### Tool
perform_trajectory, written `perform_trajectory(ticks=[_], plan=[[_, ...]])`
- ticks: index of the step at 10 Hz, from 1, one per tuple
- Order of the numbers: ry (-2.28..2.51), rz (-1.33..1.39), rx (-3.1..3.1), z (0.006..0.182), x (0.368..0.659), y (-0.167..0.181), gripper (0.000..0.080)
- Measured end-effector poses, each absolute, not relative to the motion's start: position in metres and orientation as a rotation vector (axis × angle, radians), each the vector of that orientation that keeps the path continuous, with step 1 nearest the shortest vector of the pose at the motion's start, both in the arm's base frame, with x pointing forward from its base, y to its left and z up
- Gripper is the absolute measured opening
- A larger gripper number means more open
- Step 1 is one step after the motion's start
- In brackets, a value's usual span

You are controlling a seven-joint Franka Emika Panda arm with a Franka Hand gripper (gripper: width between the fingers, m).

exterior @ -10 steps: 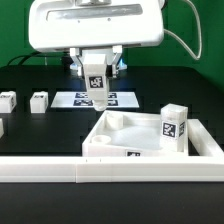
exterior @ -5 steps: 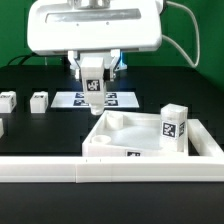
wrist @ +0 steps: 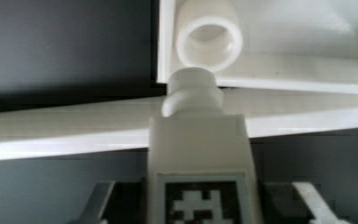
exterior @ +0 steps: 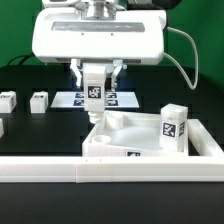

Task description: Assemble square table

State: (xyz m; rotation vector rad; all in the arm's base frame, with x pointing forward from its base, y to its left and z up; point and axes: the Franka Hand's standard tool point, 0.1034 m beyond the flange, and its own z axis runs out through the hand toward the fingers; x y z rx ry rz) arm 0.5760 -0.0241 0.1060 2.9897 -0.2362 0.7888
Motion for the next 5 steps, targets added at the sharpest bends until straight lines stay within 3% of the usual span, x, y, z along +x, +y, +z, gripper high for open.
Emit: perform_trajectory(ticks=[5], plan=[[-0.203,0.767,2.985,0.084,0.573,-0.019,0.0288]])
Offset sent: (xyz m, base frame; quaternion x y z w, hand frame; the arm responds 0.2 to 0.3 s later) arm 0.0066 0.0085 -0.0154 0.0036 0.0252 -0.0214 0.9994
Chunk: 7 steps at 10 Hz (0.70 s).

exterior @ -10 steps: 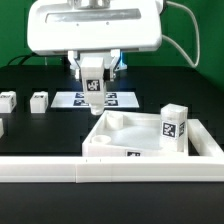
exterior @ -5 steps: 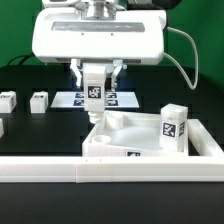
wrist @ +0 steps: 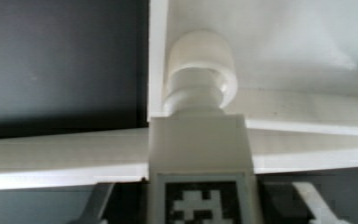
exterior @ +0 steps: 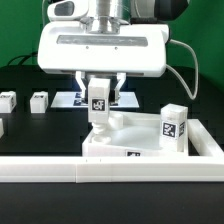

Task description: Assemble square table

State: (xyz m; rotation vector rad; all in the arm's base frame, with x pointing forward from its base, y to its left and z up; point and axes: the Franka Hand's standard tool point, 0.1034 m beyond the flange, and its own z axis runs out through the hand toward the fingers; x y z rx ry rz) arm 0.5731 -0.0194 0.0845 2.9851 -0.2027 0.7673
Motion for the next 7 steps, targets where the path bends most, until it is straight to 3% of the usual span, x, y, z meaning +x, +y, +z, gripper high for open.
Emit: perform_trajectory(ticks=[7], plan=[[-0.198,0.763,2.986,0.0796,0.5757,-0.0179,0.0288]])
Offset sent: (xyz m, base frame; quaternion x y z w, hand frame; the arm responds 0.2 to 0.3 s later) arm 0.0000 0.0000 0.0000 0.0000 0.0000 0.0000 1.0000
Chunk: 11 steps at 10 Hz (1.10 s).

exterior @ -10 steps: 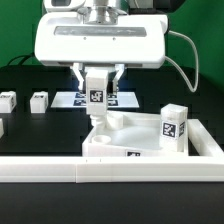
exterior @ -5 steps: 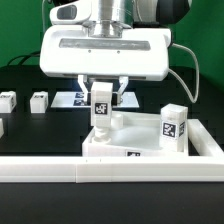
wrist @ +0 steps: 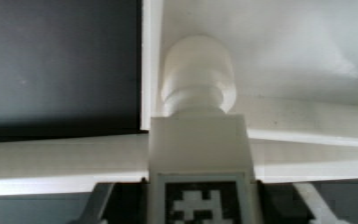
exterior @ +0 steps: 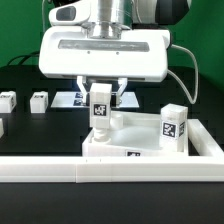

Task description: Assemble square table

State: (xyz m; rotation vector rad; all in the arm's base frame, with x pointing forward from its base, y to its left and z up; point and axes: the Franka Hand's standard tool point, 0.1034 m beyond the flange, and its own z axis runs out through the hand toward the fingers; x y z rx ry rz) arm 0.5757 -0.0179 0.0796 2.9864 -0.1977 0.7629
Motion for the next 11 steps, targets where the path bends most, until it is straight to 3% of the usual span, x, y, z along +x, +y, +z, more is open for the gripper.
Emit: perform_trajectory(ticks=[11], plan=[[-0.201,0.838,2.928,0.067,0.576,-0.024,0.0288]])
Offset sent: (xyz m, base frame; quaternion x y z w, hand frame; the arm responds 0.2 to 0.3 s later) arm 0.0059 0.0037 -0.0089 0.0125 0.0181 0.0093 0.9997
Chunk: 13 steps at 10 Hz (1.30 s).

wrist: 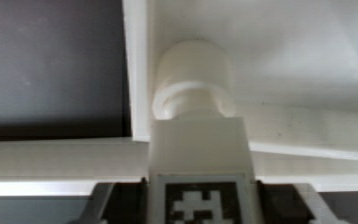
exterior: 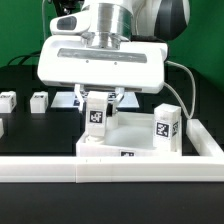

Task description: Assemble square table

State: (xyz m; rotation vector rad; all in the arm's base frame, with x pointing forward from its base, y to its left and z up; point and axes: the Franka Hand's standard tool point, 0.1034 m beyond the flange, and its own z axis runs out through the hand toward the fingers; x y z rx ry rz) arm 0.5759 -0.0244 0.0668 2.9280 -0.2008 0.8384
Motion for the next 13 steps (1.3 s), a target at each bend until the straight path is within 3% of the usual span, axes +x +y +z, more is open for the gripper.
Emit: perform_trajectory(ticks=[3,4,5,7,12,13], plan=[[-0.206,0.793,2.953,0.064,0.574,-0.023,0.0292],[-0.206,0.793,2.953,0.064,0.574,-0.023,0.0479],[-0.206,0.792,2.953,0.063,0.574,-0.023,0.0597],[-0.205,0.791,2.953,0.063,0.573,-0.023,0.0639],[-0.203,0.762,2.97,0.063,0.573,-0.022,0.0649],[-0.207,0.732,2.996,0.073,0.575,-0.022,0.0649]])
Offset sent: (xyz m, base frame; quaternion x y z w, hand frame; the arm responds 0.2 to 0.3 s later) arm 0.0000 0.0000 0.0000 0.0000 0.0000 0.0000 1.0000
